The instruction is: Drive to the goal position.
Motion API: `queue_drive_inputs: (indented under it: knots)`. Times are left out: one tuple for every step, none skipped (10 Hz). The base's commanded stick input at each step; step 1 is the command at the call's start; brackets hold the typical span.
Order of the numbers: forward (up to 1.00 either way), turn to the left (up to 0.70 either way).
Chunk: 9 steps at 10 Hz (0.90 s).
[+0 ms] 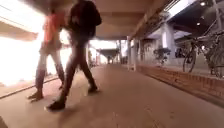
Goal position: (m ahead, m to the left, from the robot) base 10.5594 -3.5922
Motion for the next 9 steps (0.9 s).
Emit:
queue_drive_inputs:
  knots:
    - [0.0,0.0]
    - [0.0,0.0]
    - [0.01,0.0]
    - [0.09,0.0]
    - [0.18,0.0]
    - [0.36,0.0]
    - [0.61,0.0]
    - [0.85,0.0]
    - [0.85,0.0]
